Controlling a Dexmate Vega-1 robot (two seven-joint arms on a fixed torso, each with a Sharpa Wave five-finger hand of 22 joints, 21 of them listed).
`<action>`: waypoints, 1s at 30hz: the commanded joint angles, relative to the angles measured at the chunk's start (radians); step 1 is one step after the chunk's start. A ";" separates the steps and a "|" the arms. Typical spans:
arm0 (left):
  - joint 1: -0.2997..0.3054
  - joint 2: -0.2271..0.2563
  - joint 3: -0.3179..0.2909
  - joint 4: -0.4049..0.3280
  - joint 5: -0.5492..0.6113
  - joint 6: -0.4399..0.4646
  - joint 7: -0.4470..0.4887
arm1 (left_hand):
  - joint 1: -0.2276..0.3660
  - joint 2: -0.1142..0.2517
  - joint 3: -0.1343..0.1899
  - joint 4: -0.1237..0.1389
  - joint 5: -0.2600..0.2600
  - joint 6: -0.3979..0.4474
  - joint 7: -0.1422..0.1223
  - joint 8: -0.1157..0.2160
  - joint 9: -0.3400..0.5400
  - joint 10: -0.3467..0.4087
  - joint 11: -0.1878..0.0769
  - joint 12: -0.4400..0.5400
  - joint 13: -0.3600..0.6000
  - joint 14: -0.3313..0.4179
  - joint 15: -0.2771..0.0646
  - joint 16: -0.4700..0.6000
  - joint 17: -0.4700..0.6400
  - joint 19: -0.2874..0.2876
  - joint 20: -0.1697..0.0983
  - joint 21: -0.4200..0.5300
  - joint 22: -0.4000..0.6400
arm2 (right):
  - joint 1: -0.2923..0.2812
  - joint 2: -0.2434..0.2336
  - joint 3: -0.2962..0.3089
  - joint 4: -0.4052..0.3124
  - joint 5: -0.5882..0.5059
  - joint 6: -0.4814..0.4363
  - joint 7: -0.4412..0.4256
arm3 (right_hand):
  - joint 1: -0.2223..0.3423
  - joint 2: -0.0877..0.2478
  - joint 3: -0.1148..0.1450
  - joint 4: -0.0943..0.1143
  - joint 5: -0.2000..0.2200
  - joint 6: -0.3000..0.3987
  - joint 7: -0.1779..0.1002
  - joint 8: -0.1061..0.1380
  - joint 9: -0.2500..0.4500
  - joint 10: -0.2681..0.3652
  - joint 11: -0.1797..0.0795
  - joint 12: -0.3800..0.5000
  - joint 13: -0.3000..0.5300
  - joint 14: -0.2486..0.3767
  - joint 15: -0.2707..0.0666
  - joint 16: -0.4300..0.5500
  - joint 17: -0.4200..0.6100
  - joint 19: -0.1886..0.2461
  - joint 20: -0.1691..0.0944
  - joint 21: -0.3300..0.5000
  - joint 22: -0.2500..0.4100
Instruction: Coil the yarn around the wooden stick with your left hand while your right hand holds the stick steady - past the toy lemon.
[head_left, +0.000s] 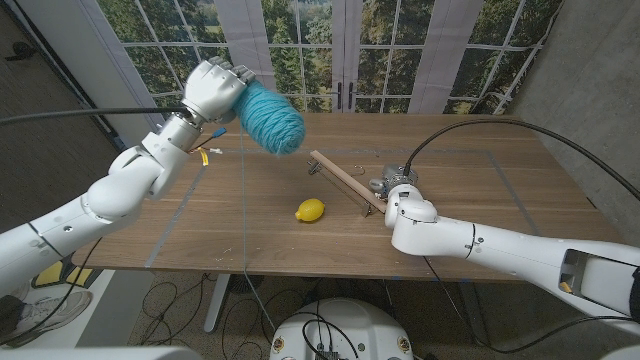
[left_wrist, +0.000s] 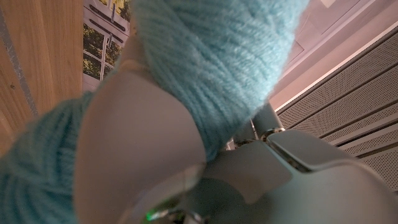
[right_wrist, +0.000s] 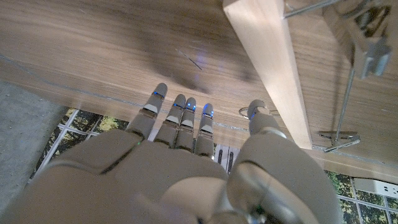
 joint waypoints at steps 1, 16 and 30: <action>-0.014 -0.012 0.007 -0.002 0.024 -0.006 -0.012 | 0.152 0.183 0.076 0.045 0.003 0.037 -0.046 0.007 0.004 0.082 -0.070 -0.002 0.005 0.388 -0.373 0.022 0.271 0.118 -0.239 0.007 0.000 | 0.084 0.001 -0.093 0.001 0.001 -0.038 0.074 | 0.000 -0.019 -0.010 0.003 -0.001 0.017 -0.001 0.007 0.001 0.020 -0.005 0.008 0.003 0.023 -0.007 0.013 0.006 0.018 -0.004 0.009 0.003; -0.087 -0.048 0.056 0.032 0.064 -0.023 -0.029 | 0.145 0.182 0.080 0.044 0.003 0.034 -0.053 0.008 0.006 0.082 -0.076 -0.012 0.017 0.384 -0.373 0.017 0.274 0.107 -0.240 0.019 -0.017 | 0.105 0.011 -0.101 -0.016 -0.018 -0.038 0.144 | -0.141 -0.041 -0.088 0.086 0.003 0.041 0.008 0.003 0.006 0.055 0.014 0.020 0.011 0.061 0.007 0.034 0.032 0.046 -0.006 0.015 0.007; -0.126 -0.057 0.084 0.050 0.061 -0.055 -0.033 | 0.140 0.181 0.083 0.042 0.003 0.038 -0.054 0.010 0.007 0.090 -0.080 -0.022 0.020 0.385 -0.374 0.014 0.275 0.102 -0.240 0.033 -0.031 | 0.026 0.126 -0.174 0.119 -0.811 -0.038 0.688 | -0.023 -0.041 -0.055 0.005 0.031 0.073 -0.007 0.007 0.003 0.081 -0.016 0.028 0.018 0.098 -0.030 0.039 0.029 0.073 -0.017 0.018 0.006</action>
